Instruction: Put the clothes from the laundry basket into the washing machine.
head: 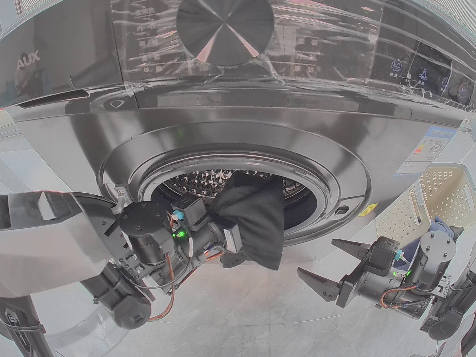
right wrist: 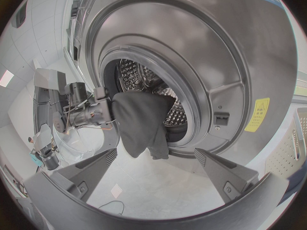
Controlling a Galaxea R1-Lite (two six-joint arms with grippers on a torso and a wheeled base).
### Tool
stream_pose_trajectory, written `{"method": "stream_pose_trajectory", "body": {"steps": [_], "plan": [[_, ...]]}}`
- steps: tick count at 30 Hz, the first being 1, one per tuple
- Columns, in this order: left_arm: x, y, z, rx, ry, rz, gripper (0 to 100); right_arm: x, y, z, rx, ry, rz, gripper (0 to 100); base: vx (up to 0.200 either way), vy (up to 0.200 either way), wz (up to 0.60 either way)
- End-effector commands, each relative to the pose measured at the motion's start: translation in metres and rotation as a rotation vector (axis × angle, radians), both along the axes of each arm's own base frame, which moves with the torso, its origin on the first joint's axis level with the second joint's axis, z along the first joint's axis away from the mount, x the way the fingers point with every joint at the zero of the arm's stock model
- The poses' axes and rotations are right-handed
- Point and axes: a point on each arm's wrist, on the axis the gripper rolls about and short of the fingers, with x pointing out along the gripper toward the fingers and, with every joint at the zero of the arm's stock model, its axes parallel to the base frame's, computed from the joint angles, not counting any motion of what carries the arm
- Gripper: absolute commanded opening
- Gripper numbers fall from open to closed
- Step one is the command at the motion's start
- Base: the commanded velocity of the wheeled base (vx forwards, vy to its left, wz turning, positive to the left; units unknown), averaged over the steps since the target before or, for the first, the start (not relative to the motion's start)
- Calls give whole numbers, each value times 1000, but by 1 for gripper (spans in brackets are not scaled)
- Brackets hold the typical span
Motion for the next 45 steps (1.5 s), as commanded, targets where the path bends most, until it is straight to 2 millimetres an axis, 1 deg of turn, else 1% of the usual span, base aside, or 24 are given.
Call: {"method": "stream_pose_trajectory", "body": {"steps": [1, 2, 3, 5, 8, 11, 13, 14, 15, 16, 18, 21, 22, 28, 37, 42, 45], "plan": [[29, -12, -14, -16, -10, 66, 0, -6, 0, -7, -35, 29, -18, 100, 0, 0, 0], [29, -12, -14, -16, -10, 66, 0, -6, 0, -7, -35, 29, -18, 100, 0, 0, 0], [37, -13, -13, -29, -25, 92, 0, -6, 0, -9, -42, 32, -35, 100, 0, 0, 0], [45, -16, -11, -45, -42, 117, 0, -6, 0, -11, -51, 42, -38, 100, 0, 0, 0], [50, -19, -11, -59, -49, 132, 0, -6, 0, -13, -54, 48, -37, 100, 0, 0, 0], [57, -22, -16, -65, -53, 136, 0, -6, 1, -13, -54, 48, -35, 100, 0, 0, 0], [68, -22, -19, -67, -64, 154, 0, -6, 1, -14, -54, 54, -34, 100, 0, 0, 0], [68, -22, -19, -67, -64, 154, 0, -6, 1, -14, -54, 54, -34, 100, 0, 0, 0], [79, -25, -22, -74, -79, 165, 0, -5, 2, -15, -57, 62, -32, 100, 0, 0, 0], [84, -27, -23, -79, -87, 170, 0, -6, 3, -16, -59, 66, -28, 100, 0, 0, 0], [93, -29, -27, -83, -95, 181, 0, -7, 4, -17, -59, 65, -18, 100, 0, 0, 0], [99, -30, -29, -79, -100, 186, 0, -7, 5, -17, -59, 65, -17, 100, 0, 0, 0], [108, -30, -29, -77, -108, 199, 0, -7, 5, -17, -60, 67, -18, 100, 0, 0, 0], [133, -30, -13, -96, -128, 254, 0, -7, 5, -19, -67, 73, -17, 100, 0, 0, 0], [153, -27, -3, -78, -106, 282, 0, -6, 6, -21, -71, 79, -12, 100, 0, 0, 0], [165, -32, 4, -87, -110, 287, 0, -5, 7, -20, -66, 75, -11, 100, 0, 0, 0], [172, -35, 10, -115, -131, 327, 0, -6, 6, -21, -69, 77, -11, 100, 0, 0, 0]]}}
